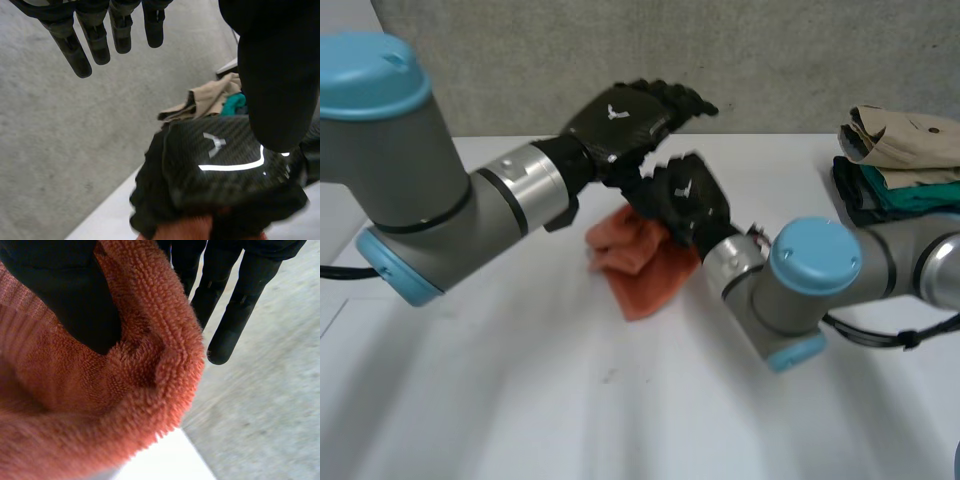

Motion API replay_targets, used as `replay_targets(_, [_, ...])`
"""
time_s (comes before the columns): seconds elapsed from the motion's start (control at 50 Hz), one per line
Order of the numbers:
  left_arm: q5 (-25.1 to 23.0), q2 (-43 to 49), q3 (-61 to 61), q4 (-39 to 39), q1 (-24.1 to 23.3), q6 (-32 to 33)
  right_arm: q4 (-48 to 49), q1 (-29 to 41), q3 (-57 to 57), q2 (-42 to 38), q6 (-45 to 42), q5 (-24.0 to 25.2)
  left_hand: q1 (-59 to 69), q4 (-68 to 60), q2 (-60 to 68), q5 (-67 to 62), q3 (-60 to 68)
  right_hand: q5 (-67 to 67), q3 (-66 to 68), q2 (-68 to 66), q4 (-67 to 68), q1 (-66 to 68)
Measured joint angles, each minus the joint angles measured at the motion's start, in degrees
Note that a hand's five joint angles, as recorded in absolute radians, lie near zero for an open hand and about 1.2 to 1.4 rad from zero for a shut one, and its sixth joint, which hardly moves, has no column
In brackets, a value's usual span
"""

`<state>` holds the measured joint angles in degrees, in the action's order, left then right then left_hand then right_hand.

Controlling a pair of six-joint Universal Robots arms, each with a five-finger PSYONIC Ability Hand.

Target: Fold the laundry.

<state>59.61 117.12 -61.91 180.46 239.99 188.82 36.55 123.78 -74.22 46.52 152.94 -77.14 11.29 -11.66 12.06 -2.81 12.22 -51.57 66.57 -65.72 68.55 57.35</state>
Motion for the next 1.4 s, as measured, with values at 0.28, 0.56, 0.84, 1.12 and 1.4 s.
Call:
replay_targets(0.28, [0.11,-3.67,0.56,0.02,2.25,-0.22,-0.54,-6.05,13.18,1.07,5.91,-0.53,0.00,0.00,0.00,0.00,0.00,-0.69,0.64,0.00,0.01,0.00])
replay_targets(0.56, [0.08,-3.61,-1.72,-0.06,2.15,-0.69,-1.57,-7.82,8.45,1.89,5.54,-0.37,0.00,0.00,0.00,0.00,0.00,-0.69,0.79,0.00,0.04,0.00])
replay_targets(0.84, [0.07,-3.64,-1.54,0.07,2.01,-1.05,-1.22,-15.02,26.56,-0.50,6.35,-0.57,0.00,0.00,0.00,0.00,0.00,-0.69,0.79,0.00,0.11,0.00])
replay_targets(1.12, [0.08,-4.31,-1.37,0.07,1.44,-1.10,-1.05,-33.39,31.88,-2.56,12.83,1.26,0.00,0.00,0.00,0.00,0.00,-0.69,0.98,0.00,0.11,0.00])
replay_targets(1.4, [0.07,-4.66,-2.56,-0.01,0.75,-1.08,6.39,-48.64,15.89,-8.12,12.31,15.21,0.00,0.00,0.00,0.00,0.00,-1.95,1.35,-0.39,0.12,0.00])
